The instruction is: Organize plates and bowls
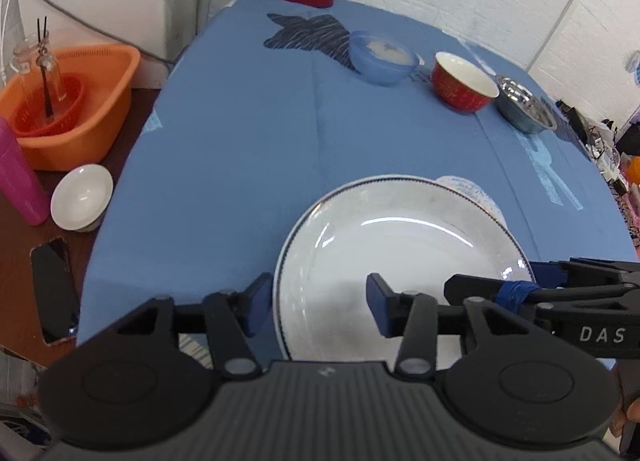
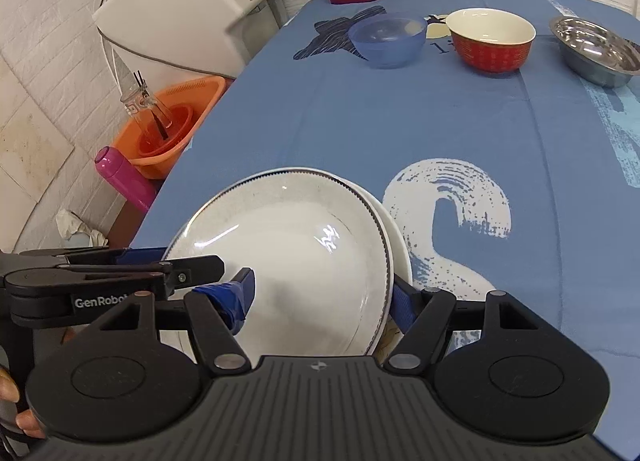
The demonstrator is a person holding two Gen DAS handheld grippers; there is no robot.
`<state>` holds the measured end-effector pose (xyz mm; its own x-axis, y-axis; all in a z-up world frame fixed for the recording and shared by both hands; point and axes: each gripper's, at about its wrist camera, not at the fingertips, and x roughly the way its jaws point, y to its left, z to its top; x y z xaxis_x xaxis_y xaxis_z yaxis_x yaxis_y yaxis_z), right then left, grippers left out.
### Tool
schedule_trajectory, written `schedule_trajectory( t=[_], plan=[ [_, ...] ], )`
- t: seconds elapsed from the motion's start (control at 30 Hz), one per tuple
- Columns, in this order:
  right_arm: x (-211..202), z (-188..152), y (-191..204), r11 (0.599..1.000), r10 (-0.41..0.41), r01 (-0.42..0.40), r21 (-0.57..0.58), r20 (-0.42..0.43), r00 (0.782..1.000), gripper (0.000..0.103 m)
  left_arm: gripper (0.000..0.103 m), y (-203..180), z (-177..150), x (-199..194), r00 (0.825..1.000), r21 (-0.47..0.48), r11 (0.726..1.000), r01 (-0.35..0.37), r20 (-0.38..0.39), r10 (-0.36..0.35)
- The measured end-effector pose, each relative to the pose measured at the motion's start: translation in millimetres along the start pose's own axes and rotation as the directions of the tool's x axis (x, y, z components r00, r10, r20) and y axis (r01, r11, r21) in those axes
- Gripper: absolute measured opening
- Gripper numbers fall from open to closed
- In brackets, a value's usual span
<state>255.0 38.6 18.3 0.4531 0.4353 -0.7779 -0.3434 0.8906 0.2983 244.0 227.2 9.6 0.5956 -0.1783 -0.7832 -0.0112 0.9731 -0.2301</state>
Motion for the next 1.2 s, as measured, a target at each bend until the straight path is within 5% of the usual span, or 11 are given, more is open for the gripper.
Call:
schedule_trajectory(
  t=[0.33,0.63,0.77,0.9,1.07,1.2],
  plan=[
    [1,2,-1,0.991,0.029,-0.034,-0.127,-0.046,0.999,0.057,0.055,-27,39,-37,0.991,0.053,0.998,-0.02,0.132,0.013],
    [-37,22,-65,0.98,0.169,-0.171,0.099,0.025,0.985,0.055,0.056,-70,62,-8,0.995,0.074,0.997,0.033,0.089,-0.04],
    [-54,34,-109,0.991,0.076,-0.085,0.104,0.094,0.993,0.055,0.057,-106,76,19,0.995,0.105,0.991,0.083,0.039,-0.087],
    [-67,59,-187,0.977,-0.105,0.076,0.2,0.14,0.985,0.055,0.057,-154,97,61,0.983,0.079,0.98,0.184,-0.035,-0.182],
    [-60,106,-267,0.928,-0.244,0.188,0.322,0.144,0.959,0.056,0.057,-214,132,131,0.942,-0.155,0.937,0.314,-0.074,-0.328],
    [-35,151,-295,0.927,-0.283,0.231,0.295,0.147,0.948,0.056,0.057,-239,152,174,0.95,-0.317,0.901,0.297,0.008,-0.311]
  ],
)
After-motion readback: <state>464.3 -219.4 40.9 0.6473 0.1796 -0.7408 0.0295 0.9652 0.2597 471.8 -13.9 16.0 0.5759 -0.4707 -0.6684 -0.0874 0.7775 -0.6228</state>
